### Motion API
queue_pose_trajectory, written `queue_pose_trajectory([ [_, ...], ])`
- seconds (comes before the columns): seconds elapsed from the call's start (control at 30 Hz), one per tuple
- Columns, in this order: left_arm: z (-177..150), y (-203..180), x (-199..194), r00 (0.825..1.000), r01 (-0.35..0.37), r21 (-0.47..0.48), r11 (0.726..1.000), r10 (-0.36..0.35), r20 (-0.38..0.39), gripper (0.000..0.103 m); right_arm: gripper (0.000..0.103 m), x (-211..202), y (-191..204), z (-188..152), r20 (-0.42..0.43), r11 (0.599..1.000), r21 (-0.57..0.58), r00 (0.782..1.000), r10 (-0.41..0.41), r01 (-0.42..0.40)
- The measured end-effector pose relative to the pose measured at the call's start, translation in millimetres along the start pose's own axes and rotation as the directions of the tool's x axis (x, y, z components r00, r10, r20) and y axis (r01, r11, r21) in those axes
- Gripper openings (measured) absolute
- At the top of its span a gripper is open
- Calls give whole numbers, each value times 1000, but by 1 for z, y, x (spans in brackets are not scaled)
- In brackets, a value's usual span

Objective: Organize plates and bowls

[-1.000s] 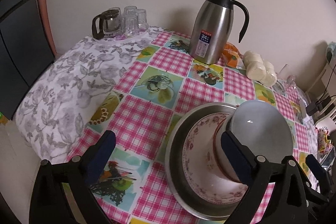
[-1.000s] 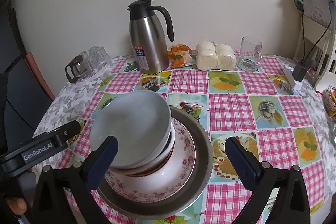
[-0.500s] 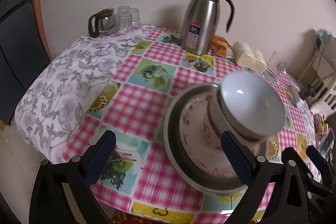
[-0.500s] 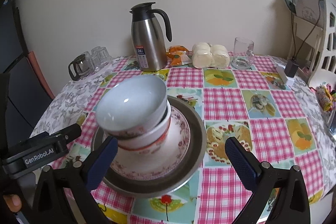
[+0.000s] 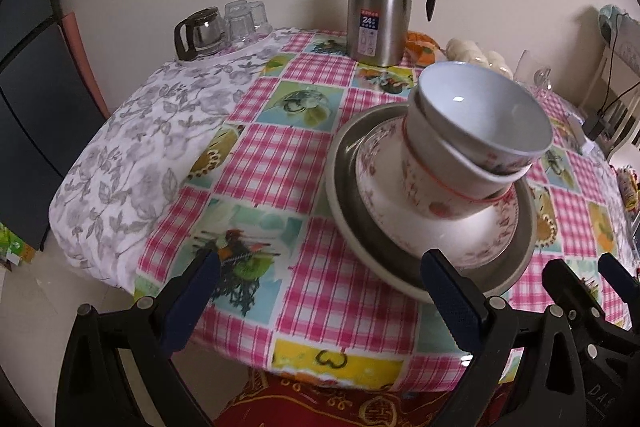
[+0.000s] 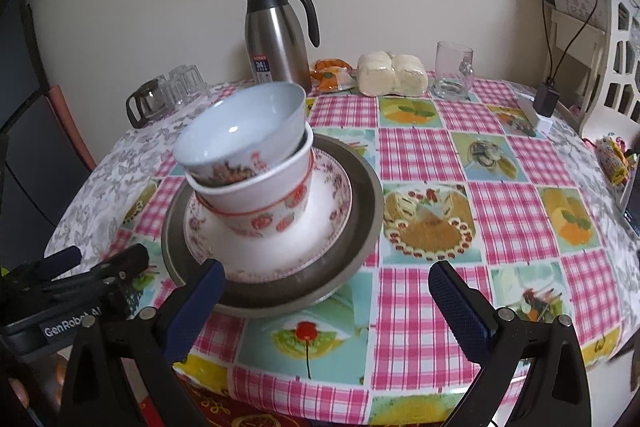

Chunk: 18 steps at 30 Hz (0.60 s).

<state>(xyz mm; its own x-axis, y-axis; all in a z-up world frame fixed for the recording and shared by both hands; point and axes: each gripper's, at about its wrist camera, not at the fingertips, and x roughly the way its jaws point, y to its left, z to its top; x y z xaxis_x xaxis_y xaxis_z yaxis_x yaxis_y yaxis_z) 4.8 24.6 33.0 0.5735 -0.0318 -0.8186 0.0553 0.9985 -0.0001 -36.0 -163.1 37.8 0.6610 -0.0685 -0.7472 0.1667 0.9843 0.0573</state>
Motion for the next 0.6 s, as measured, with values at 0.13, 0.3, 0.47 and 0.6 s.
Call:
queue_pose_trajectory([
  [0.13,-6,2,2,1000,1,5,1000,-1,-22,100,103,0,-1,-6,-9,1000,-2,1000,-8,8],
  [0.3,-12,1,2,999,-24,26,999,25,-37,100,103,0,-2,-13,-20,1000,-9,999,-25,25],
  [0.47,-17,-1,3,997,-59,55,997,62,-55,100,103,0,-4,-16,-26,999,-7,999,-35,35],
  [0.6,-19,-1,4,993,-92,66,994,96,-66,100,103,0,-4,-17,-32,999,-11,999,-40,39],
])
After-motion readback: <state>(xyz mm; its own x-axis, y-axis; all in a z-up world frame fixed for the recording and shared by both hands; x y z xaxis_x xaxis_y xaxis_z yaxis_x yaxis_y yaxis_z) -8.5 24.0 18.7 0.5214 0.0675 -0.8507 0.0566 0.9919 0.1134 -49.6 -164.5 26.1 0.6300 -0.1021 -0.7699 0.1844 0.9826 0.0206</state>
